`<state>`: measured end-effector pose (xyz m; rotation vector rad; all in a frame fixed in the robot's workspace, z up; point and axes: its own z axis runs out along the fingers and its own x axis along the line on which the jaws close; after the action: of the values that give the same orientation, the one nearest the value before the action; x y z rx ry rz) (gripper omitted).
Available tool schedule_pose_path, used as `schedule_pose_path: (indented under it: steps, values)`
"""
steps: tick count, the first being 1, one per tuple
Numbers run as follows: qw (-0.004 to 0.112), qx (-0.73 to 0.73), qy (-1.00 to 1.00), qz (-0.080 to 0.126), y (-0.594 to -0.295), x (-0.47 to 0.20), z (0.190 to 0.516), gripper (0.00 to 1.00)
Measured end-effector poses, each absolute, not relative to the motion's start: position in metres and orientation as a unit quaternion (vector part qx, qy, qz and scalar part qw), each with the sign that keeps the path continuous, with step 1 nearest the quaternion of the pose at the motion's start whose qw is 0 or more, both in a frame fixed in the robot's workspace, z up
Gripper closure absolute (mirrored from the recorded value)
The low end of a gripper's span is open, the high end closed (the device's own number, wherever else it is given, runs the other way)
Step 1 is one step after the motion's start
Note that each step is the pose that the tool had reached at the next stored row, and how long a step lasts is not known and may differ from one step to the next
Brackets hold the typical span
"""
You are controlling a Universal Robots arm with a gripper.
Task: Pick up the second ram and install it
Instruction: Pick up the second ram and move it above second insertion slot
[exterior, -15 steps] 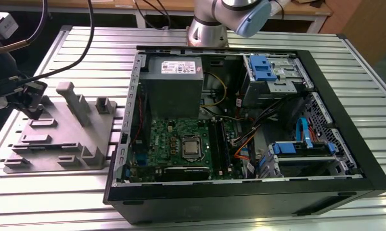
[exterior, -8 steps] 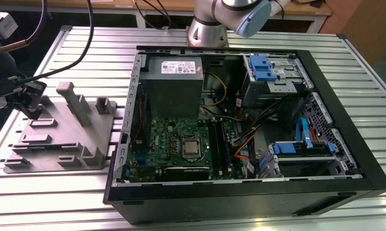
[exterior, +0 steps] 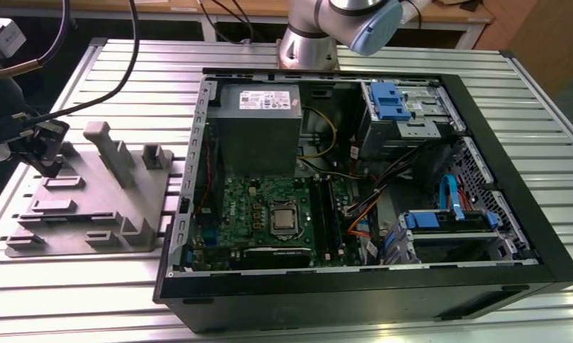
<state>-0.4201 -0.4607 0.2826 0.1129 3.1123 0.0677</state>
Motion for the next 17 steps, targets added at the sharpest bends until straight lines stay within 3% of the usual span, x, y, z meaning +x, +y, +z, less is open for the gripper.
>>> schedule_pose_path:
  steps: [17]
  values:
    - [0.01, -0.112, 0.993, 0.023, -0.4607, -0.42, 0.2794, 0.93]
